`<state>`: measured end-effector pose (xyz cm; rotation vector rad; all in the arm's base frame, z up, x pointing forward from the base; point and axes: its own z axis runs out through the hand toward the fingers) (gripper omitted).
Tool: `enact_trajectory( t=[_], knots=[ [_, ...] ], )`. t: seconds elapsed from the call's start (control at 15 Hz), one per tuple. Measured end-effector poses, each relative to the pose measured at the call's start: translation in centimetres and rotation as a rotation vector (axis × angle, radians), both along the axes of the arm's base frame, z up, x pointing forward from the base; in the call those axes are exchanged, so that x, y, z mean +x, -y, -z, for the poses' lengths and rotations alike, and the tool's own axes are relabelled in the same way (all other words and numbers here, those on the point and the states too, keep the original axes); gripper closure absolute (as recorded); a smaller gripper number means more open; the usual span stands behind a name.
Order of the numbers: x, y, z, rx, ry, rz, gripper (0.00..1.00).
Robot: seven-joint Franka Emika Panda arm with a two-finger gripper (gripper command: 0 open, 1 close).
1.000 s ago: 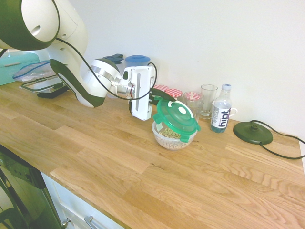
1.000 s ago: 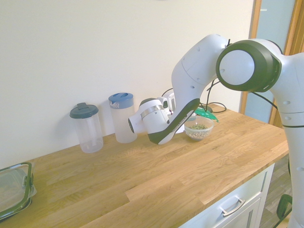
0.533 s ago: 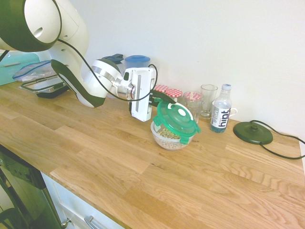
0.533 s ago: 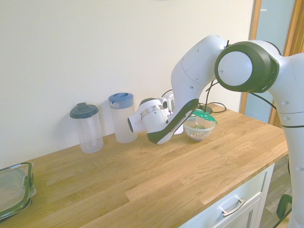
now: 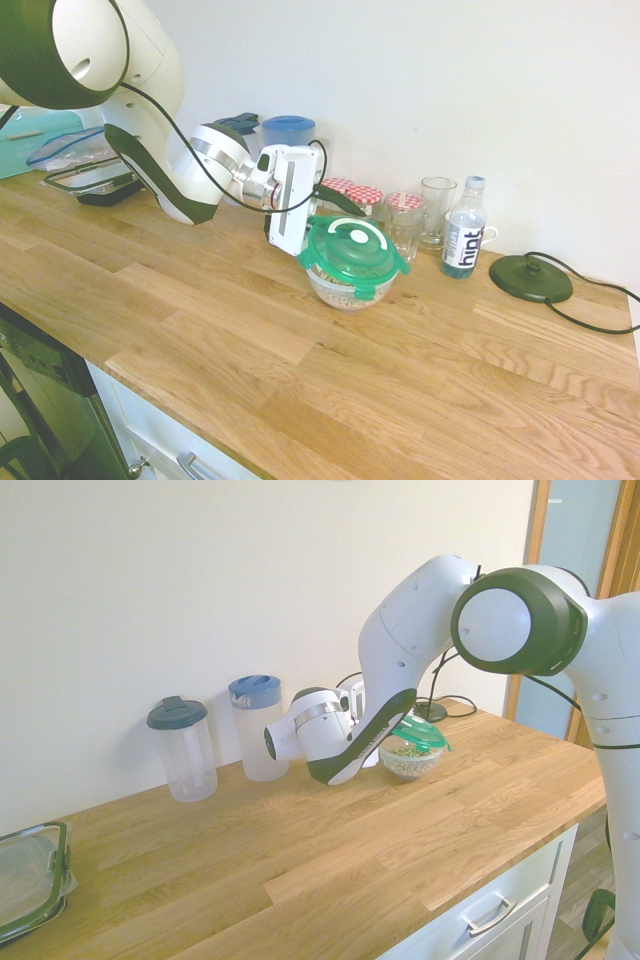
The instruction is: Cover the lid of food container
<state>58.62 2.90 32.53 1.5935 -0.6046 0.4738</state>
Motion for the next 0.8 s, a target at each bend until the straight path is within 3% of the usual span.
enact_trajectory(
  t=[0.4, 0.8],
  knots=[
    [0.9, -2.6, -2.8, 0.265, -0.04, 0.1, 0.0],
    [2.5, -5.3, -8.1, 0.616, -0.062, 0.22, 0.0]
  ],
)
